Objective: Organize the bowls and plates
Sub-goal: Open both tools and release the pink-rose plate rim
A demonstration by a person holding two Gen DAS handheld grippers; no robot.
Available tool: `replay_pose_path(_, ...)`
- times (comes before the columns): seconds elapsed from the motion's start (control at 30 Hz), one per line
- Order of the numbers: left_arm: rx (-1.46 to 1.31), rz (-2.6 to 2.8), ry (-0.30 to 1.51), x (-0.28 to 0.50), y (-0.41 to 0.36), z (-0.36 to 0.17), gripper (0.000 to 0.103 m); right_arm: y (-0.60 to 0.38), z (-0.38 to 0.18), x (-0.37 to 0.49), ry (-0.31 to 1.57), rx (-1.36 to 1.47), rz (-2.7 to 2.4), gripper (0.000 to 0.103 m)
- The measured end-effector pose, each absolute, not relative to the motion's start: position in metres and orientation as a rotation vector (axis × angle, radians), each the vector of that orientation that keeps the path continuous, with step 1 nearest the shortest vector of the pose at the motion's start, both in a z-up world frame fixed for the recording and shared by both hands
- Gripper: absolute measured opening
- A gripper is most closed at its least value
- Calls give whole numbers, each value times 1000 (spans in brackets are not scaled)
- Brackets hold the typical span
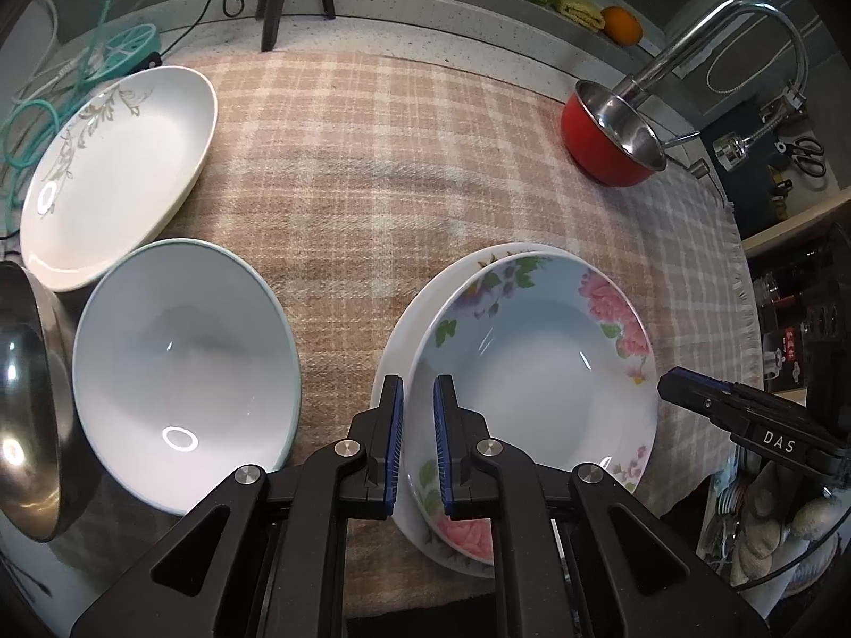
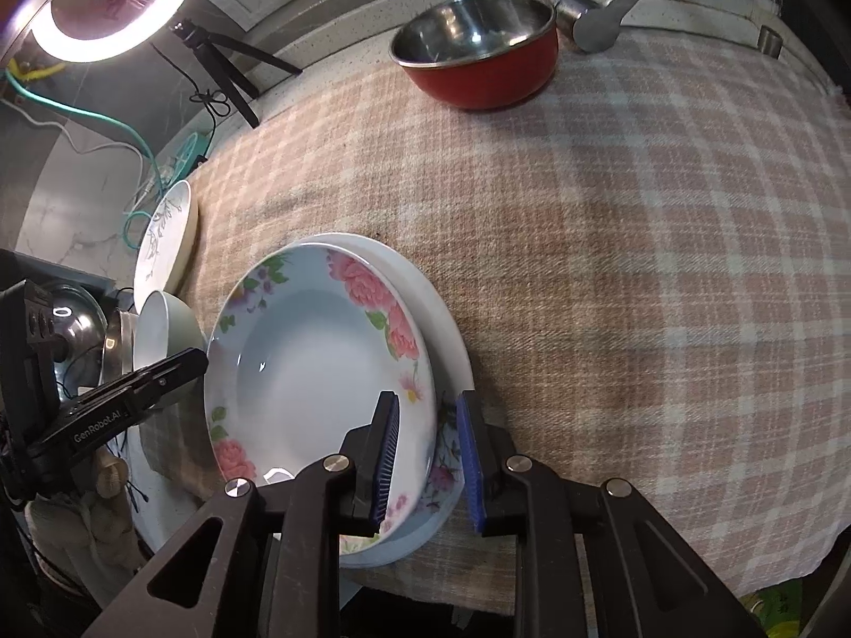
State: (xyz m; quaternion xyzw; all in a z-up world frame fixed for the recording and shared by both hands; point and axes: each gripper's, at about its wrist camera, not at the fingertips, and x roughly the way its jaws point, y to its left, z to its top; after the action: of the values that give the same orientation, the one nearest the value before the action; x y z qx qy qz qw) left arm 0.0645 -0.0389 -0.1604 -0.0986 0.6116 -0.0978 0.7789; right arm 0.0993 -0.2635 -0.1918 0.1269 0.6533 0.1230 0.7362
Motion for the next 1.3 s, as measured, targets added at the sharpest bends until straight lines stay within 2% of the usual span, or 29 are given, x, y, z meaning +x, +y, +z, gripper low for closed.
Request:
replay_pose_path(0.27,-261,-201,1246,43,-22,-130,11,-266,-153,88,1306,200,290,23)
replay_pose_path(0.43,-308,-159,1201,19,-3,-118,11,-265,-130,79,1212,200,322,31)
replay_pose_path(0.93,-421,-72,1066,-39,18,-88,11,-238,-101,61,1109,123,432,32)
replay_pose_path(0.97,-427,-70,1060,-41,19,-86,11,-236,-99,60,1108,117,433,34)
replay_pose_path(1.03,-440,-67,1052,-44,22,-83,11,-234,-95,60,1102,120,437,52)
replay_pose_path(1.3,-450,-26,1041,-38,54,-74,11,-217,-86,71,1084,159,466,54)
